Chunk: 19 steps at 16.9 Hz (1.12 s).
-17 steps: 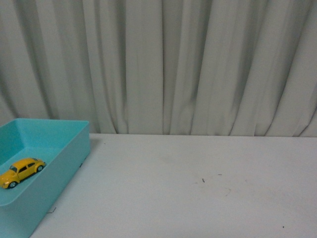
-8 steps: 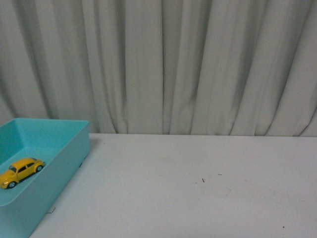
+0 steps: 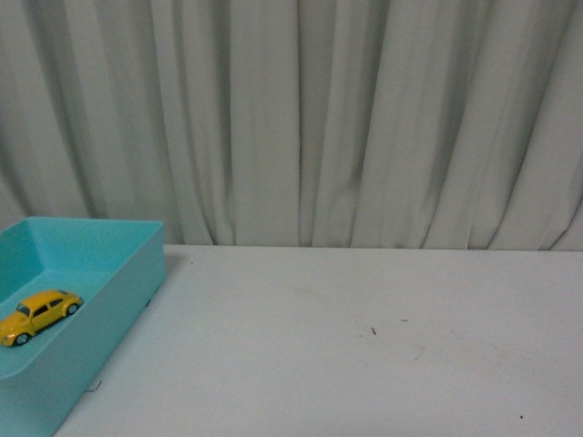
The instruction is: Wind up and store yellow beetle toy
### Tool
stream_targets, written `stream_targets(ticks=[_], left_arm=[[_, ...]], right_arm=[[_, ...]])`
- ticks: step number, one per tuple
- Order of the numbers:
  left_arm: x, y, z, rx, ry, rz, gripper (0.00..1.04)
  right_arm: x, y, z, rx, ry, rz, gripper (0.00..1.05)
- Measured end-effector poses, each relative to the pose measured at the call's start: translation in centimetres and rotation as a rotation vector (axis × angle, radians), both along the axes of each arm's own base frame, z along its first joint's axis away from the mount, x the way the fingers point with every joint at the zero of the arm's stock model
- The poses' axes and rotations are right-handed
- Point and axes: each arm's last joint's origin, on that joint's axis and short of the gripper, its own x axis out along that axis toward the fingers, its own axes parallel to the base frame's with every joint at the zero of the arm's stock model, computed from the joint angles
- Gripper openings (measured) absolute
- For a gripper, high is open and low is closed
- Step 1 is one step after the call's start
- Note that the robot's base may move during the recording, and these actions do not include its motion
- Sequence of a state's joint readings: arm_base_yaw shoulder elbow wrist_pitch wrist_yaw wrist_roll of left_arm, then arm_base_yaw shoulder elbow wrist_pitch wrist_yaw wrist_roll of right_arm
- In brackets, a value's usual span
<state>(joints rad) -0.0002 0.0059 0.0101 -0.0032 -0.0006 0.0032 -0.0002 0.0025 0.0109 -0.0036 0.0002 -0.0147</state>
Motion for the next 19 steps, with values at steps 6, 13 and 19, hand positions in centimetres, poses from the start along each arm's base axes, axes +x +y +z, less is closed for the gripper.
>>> stream_targets(ticks=[6,13,19], left_arm=[[0.0,0.0,0.03,0.0,-0.003,0.0,0.98],[0.0,0.0,-0.01,0.0,0.001,-0.001,0.98],[0.0,0.0,0.0,0.0,0.0,-0.001,0.98]], right_arm=[[0.0,0.0,0.01,0.0,-0.001,0.0,0.98],[0.0,0.0,0.0,0.0,0.0,0.0,0.98],[0.0,0.0,0.0,0.0,0.0,0.0,0.98]])
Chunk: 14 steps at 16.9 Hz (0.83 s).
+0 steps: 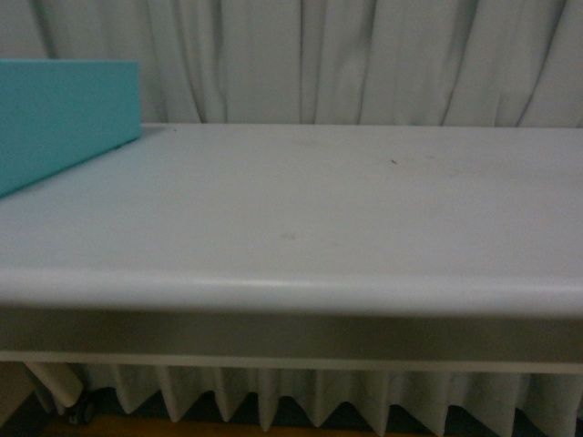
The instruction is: Wind up and store yellow beetle toy
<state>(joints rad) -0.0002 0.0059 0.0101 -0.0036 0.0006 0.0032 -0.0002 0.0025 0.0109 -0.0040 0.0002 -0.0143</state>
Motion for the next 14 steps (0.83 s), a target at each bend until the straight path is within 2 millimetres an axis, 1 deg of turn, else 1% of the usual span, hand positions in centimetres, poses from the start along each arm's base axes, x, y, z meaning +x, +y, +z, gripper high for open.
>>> stream_targets(ticks=[14], left_arm=[[0.0,0.0,-0.02,0.0,0.002,0.001,0.98]], right_arm=[[0.0,0.0,-0.03,0.0,0.003,0.0,0.98]])
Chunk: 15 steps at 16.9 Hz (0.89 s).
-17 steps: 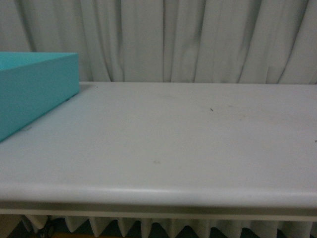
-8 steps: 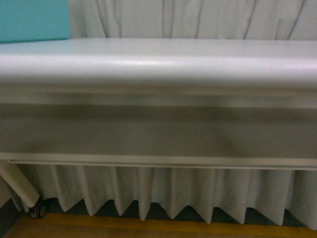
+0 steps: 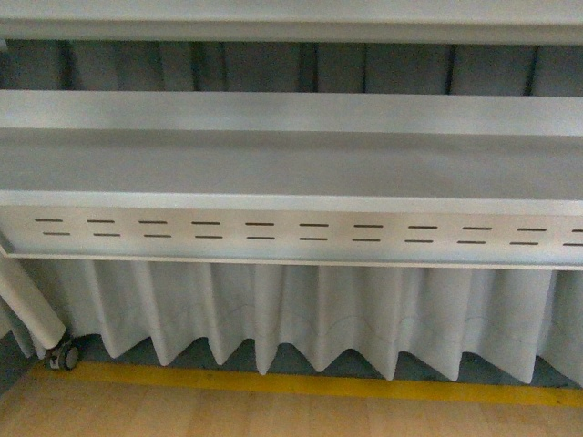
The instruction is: Wind up and store yellow beetle toy
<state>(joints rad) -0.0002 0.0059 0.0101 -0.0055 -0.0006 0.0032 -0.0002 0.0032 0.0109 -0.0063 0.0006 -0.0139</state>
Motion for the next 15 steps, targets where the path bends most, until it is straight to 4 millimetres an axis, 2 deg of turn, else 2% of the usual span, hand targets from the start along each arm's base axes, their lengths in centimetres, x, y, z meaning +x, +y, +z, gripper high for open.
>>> stream_targets(ticks=[15], left_arm=[[0.0,0.0,0.0,0.0,0.0,0.0,0.98]], right_arm=[[0.0,0.0,0.01,0.0,-0.001,0.0,0.98]])
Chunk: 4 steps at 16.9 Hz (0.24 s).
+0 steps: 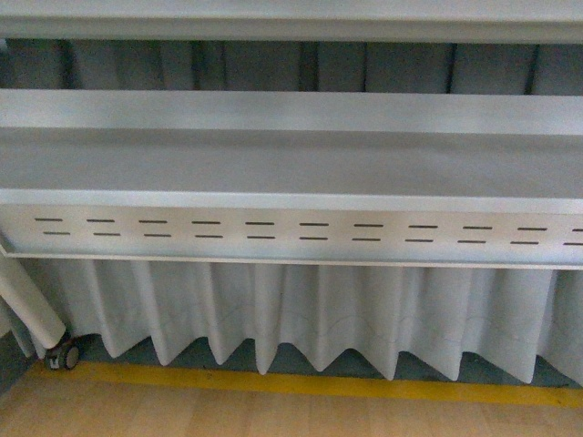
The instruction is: Wind up and store yellow beetle toy
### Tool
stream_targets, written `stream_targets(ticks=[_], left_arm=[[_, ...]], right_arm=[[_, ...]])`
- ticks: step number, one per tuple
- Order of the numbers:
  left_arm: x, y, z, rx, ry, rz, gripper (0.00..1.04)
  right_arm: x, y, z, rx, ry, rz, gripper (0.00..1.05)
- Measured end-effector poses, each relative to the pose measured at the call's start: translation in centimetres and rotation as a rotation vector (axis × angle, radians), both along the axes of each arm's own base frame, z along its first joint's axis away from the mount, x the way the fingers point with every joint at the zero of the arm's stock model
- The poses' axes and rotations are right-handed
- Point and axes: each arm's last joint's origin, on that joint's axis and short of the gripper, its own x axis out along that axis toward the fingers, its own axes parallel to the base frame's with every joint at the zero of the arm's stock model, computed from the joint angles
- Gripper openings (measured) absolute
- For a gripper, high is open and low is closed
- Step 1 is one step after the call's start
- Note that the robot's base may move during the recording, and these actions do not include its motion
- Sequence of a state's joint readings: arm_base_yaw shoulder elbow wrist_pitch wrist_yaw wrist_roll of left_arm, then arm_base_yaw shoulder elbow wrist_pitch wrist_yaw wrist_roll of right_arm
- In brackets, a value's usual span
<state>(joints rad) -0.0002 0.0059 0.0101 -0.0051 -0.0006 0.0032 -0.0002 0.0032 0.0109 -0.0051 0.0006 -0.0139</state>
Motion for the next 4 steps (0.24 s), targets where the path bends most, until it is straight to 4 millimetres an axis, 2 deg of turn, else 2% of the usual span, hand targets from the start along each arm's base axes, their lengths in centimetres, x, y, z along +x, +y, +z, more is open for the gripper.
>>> stream_targets(ticks=[4], left_arm=[[0.0,0.0,0.0,0.0,0.0,0.0,0.98]], right_arm=[[0.0,0.0,0.0,0.0,0.0,0.0,0.98]])
